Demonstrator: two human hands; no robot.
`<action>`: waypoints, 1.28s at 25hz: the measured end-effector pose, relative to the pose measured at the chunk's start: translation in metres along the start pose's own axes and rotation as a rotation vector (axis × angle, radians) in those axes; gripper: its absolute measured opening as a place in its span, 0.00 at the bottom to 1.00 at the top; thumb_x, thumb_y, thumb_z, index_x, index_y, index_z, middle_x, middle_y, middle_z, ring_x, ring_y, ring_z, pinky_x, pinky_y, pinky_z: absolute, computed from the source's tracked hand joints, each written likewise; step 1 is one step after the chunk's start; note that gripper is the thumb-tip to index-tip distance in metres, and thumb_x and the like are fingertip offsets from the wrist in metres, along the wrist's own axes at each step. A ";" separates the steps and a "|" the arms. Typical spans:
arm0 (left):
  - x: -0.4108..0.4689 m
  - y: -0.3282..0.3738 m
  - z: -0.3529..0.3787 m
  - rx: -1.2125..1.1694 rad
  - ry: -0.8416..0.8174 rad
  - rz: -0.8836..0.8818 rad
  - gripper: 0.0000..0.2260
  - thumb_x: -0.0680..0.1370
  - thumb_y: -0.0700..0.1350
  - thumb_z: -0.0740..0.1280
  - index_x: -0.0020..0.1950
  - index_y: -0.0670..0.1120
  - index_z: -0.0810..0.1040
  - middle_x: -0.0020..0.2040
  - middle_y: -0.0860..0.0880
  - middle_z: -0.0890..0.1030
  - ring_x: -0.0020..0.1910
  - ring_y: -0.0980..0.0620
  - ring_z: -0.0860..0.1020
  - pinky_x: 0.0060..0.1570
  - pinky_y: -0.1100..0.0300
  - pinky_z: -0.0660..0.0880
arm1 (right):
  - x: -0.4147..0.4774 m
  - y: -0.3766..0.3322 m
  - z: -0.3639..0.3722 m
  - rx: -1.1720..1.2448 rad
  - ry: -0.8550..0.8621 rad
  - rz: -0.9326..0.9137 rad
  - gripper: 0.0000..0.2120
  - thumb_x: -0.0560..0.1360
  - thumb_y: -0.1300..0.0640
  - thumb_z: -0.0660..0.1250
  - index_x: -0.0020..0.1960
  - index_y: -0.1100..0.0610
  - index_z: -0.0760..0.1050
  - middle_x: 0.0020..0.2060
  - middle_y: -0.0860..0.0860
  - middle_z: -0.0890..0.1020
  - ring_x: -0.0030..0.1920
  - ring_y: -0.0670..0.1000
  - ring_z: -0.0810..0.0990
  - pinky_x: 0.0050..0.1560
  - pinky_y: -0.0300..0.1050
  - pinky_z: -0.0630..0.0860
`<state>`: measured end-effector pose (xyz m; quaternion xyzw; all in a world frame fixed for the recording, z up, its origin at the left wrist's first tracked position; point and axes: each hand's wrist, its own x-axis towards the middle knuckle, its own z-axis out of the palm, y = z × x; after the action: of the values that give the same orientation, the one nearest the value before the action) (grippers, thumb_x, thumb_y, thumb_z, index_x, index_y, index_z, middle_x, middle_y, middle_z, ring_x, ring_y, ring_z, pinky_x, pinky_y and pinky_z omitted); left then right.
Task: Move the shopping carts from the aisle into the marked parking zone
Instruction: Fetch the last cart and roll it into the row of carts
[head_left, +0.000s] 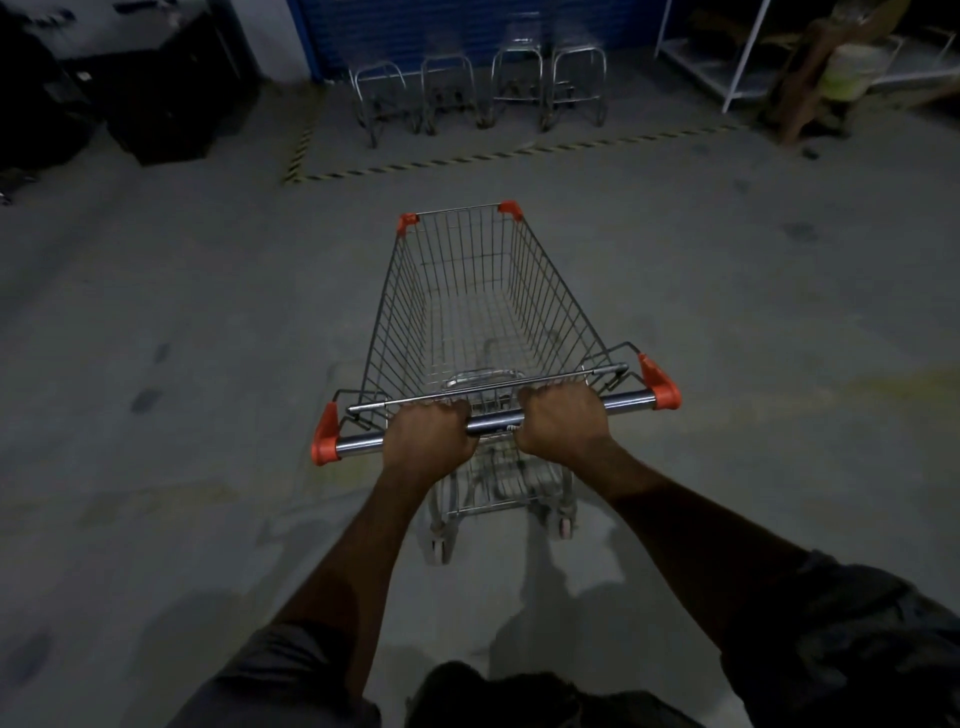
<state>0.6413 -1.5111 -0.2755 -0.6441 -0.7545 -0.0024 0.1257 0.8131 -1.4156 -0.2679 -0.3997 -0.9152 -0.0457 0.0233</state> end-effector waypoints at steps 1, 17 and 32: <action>0.020 -0.004 0.006 -0.005 0.008 -0.004 0.13 0.70 0.57 0.71 0.45 0.48 0.82 0.33 0.47 0.82 0.29 0.44 0.81 0.30 0.58 0.74 | 0.020 0.008 0.004 0.005 0.018 0.003 0.14 0.73 0.47 0.64 0.52 0.54 0.79 0.37 0.51 0.83 0.36 0.55 0.82 0.41 0.47 0.77; 0.359 -0.105 0.105 -0.037 0.112 0.093 0.12 0.68 0.56 0.73 0.42 0.49 0.82 0.28 0.49 0.80 0.23 0.47 0.78 0.27 0.59 0.74 | 0.347 0.108 0.054 -0.024 0.101 0.109 0.18 0.64 0.40 0.74 0.43 0.53 0.81 0.28 0.49 0.80 0.27 0.53 0.78 0.31 0.41 0.71; 0.671 -0.111 0.168 -0.121 0.053 0.052 0.14 0.63 0.57 0.77 0.37 0.48 0.81 0.27 0.48 0.79 0.23 0.45 0.78 0.25 0.60 0.73 | 0.622 0.274 0.096 0.046 0.124 0.136 0.16 0.66 0.40 0.73 0.43 0.53 0.81 0.29 0.50 0.81 0.28 0.54 0.80 0.31 0.42 0.76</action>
<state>0.4087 -0.8501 -0.2906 -0.6697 -0.7323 -0.0619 0.1067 0.5911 -0.7664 -0.2960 -0.4568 -0.8835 -0.0474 0.0923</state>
